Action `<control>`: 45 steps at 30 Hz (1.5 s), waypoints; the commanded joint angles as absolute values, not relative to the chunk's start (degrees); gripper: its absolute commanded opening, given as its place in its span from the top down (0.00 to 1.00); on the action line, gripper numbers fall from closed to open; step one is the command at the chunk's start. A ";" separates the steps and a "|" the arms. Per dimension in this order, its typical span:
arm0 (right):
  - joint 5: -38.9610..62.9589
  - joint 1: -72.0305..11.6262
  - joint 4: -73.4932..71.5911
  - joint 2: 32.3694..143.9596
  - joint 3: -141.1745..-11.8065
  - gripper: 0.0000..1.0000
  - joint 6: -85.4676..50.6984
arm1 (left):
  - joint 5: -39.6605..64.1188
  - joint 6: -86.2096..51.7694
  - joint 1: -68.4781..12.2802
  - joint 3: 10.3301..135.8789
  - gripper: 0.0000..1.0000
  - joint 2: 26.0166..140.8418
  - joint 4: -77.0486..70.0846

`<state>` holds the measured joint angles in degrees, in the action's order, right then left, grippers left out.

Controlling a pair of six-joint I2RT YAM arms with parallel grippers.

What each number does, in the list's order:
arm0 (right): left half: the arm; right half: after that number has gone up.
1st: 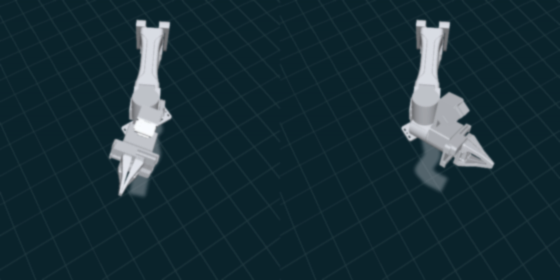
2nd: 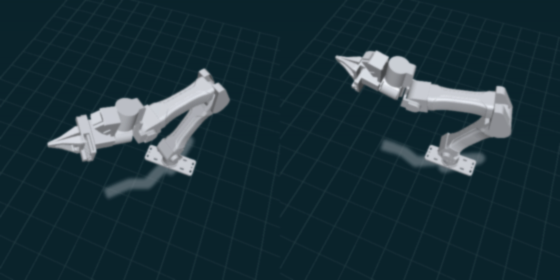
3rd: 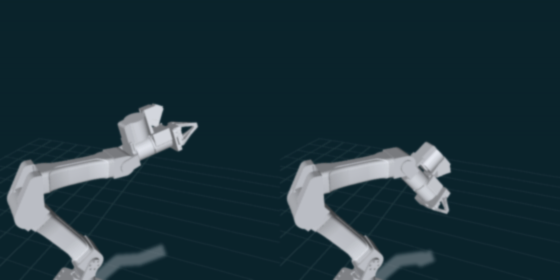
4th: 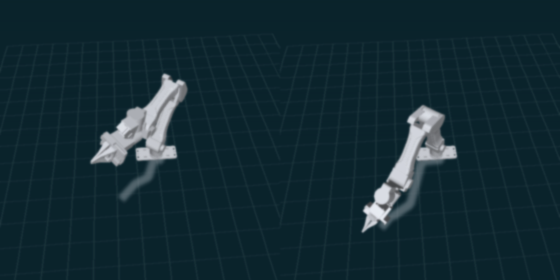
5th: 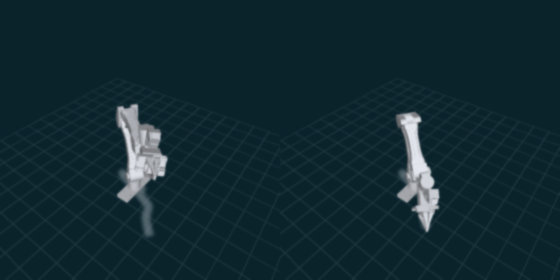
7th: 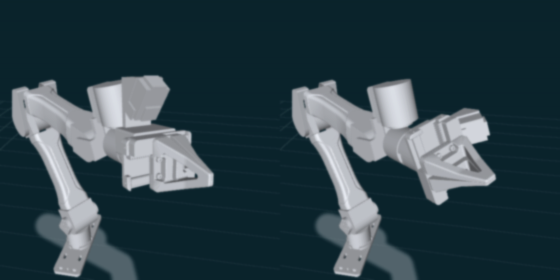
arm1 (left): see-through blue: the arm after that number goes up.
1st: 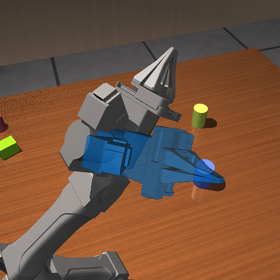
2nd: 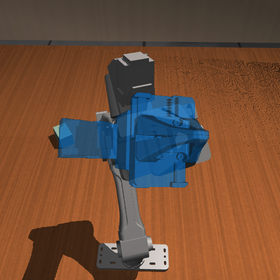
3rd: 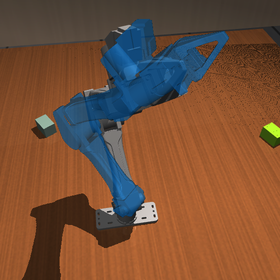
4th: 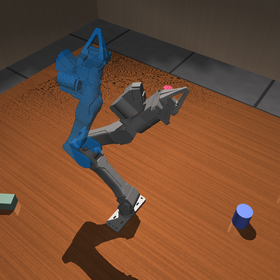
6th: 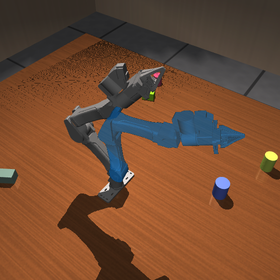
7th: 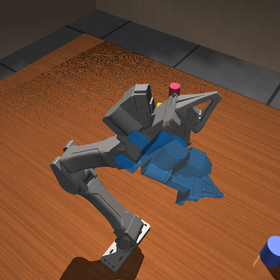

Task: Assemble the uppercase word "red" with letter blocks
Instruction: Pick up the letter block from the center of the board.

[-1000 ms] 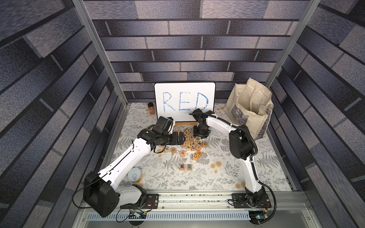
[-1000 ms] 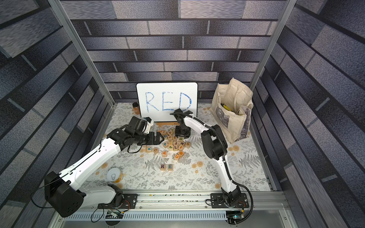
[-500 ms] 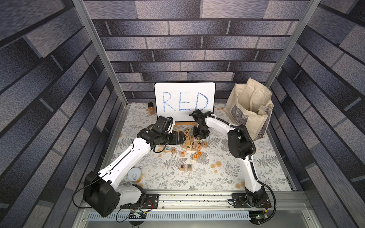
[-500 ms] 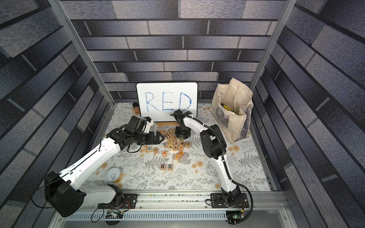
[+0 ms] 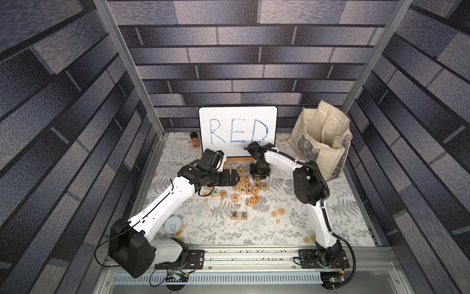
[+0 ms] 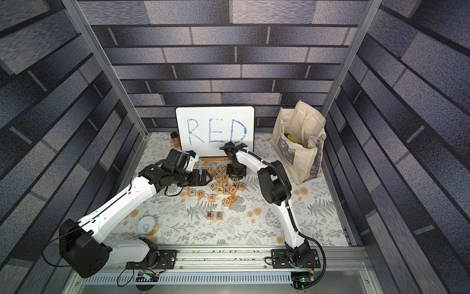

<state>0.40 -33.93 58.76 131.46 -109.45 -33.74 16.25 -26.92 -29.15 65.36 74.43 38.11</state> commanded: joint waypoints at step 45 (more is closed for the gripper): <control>-3.73 -40.88 58.11 111.37 -96.85 0.79 -37.83 | 10.31 -31.41 -39.37 58.30 0.00 59.48 41.71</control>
